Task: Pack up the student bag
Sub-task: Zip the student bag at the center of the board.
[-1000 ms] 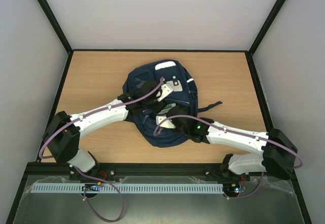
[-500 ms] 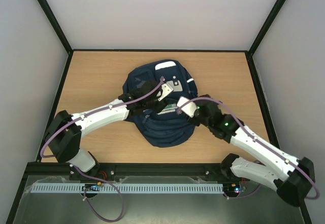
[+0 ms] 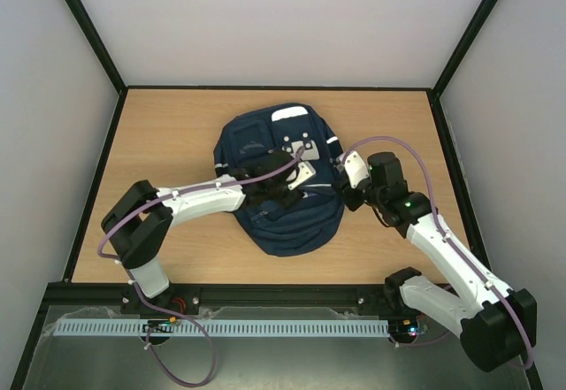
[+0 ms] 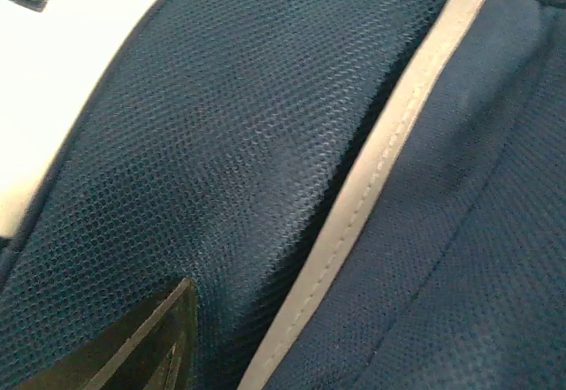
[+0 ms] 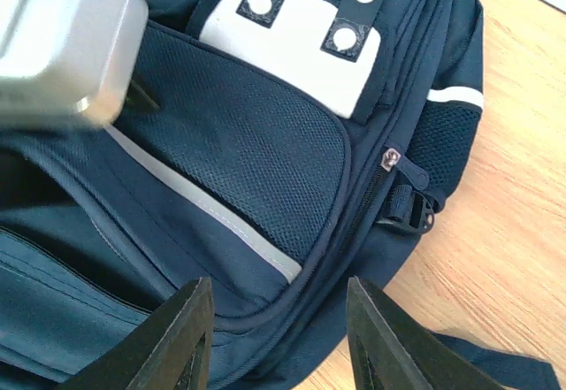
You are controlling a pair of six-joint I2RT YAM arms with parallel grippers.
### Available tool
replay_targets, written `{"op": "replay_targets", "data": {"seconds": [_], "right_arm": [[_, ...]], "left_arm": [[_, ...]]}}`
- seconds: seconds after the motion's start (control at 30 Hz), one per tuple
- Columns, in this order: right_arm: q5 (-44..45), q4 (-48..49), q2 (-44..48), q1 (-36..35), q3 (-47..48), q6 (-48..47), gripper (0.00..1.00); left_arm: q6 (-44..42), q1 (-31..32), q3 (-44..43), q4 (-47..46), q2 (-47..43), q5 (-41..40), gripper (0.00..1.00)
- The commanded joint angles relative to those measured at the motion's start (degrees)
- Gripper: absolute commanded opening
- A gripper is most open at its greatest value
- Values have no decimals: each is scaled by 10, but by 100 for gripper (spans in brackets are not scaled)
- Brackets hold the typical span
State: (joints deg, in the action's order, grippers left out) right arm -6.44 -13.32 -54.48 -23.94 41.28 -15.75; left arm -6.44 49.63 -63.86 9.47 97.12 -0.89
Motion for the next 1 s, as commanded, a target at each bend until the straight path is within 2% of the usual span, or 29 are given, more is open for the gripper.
{"op": "replay_targets", "data": {"seconds": [0.0,0.1,0.17,0.33,0.4,0.57,0.7,0.9,0.97], "right_arm": [[-25,-2,11,11,-10,28,43],[-27,-1,22,13,-8,29,45],[-39,-8,18,13,1,24,49],[-110,-67,-56,12,63,-9,53],[-145,-85,-93,13,100,-20,53],[-228,-95,-195,-1,178,-21,43],[-216,-98,-267,-47,226,-15,35],[-139,-40,-310,-100,180,-5,32],[-112,-39,-330,-101,169,-3,31]], "left_arm": [[3,19,-18,0,21,-28,59],[1,46,-6,14,-2,-74,67],[3,71,-2,40,-32,-89,73],[86,139,53,88,-127,-133,84],[140,156,91,90,-170,-139,84],[307,190,201,72,-274,-208,82],[392,189,277,56,-350,-225,75],[436,184,304,115,-403,-271,71],[433,177,324,106,-422,-249,68]]}}
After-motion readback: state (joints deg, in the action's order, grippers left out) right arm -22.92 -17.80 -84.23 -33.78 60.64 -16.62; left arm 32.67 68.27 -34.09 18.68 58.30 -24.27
